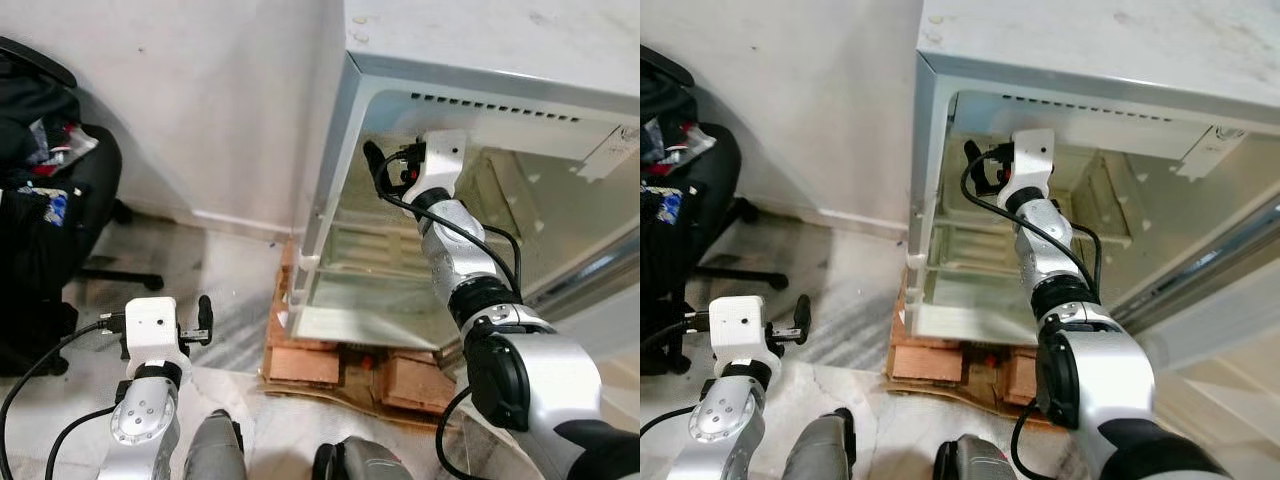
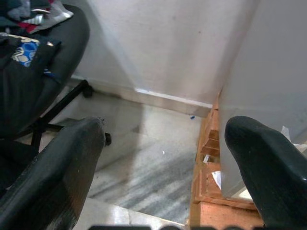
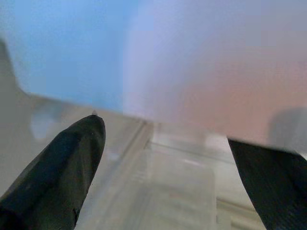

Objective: Restocking fridge

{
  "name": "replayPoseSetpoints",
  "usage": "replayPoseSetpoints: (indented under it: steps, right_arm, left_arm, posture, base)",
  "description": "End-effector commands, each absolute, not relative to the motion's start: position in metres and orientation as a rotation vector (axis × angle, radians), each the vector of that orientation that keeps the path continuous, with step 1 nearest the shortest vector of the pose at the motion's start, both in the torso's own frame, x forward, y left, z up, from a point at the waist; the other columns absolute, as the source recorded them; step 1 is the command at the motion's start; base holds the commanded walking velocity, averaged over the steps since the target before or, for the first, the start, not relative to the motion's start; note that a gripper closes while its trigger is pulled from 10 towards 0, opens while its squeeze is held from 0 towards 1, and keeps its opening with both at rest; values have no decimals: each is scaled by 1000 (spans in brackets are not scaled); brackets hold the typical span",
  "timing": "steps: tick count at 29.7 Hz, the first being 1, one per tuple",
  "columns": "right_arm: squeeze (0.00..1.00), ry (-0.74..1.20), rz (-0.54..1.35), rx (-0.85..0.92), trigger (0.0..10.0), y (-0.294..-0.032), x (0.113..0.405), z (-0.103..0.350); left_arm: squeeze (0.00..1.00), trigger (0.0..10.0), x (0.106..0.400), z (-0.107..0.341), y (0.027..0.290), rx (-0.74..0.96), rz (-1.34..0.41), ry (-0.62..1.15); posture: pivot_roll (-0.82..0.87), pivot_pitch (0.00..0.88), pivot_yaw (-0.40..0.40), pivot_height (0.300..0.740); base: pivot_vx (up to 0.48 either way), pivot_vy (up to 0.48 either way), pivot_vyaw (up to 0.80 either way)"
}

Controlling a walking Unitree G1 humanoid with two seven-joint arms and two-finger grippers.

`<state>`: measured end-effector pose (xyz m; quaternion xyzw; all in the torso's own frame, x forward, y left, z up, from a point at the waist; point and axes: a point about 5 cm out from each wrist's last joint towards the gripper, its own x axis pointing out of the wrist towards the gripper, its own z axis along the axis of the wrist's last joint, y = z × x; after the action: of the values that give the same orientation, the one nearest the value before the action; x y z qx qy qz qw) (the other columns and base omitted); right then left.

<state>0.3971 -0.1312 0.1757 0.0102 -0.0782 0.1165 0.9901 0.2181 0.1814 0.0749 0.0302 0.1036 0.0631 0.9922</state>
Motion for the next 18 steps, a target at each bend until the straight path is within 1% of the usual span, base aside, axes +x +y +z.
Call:
replayPoseSetpoints:
  steps: [1,4,6,7,8,12,16,18]
  right_arm:
    - [0,-151,202,17,10000,-145,393,167]
    - [0,-136,214,24,10000,-146,388,158]
    - [0,-95,226,36,10000,-147,379,139]
    - [0,-95,226,36,10000,-147,379,139]
    - [0,-71,245,32,10000,-146,373,130]
    - [0,-25,277,26,10000,-146,365,117]
    - [0,-26,293,15,10000,-147,357,114]
    - [0,-27,293,23,10000,-148,353,112]
  left_arm:
    - [0,10000,214,71,182,64,124,217]
    - [0,10000,212,70,184,65,129,221]
    - [0,10000,211,67,185,68,129,228]
    - [0,10000,211,67,185,68,129,228]
    - [0,10000,213,66,185,69,124,230]
    - [0,10000,219,67,184,77,103,226]
    - [0,10000,223,67,185,82,94,222]
    - [0,10000,224,66,185,82,95,223]
  posture:
    - [211,73,-124,740]
    - [209,69,-124,740]
    - [197,60,-116,740]
    - [197,60,-116,740]
    - [191,58,-109,740]
    - [173,50,-96,740]
    - [164,38,-94,740]
    - [163,30,-93,740]
  base:
    - [0,0,0]
    - [0,0,0]
    - [0,0,0]
    - [0,0,0]
    - [0,0,0]
    - [0,0,0]
    - [0,0,0]
    - [-296,0,0]
